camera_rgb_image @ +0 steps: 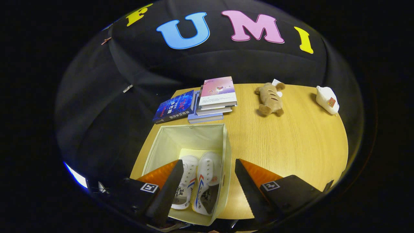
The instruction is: Open the storage box then place both shoes into the box .Put the left shoe in first, then the right shoe, with the right side of both shoes facing outward in a uniform manner.
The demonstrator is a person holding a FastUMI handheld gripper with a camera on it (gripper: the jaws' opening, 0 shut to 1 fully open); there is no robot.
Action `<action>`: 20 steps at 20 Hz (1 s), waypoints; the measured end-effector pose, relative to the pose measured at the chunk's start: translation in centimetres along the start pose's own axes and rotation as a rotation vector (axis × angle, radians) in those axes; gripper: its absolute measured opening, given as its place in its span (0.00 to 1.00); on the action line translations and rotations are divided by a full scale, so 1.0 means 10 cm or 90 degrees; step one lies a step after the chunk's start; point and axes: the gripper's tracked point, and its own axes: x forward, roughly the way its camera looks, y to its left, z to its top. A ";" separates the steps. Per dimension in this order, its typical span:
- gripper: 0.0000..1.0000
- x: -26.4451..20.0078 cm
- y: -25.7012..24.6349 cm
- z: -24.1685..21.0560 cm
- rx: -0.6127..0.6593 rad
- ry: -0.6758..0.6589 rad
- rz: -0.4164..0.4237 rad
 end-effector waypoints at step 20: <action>0.99 -1.03 -1.11 0.75 -0.178 -0.213 0.001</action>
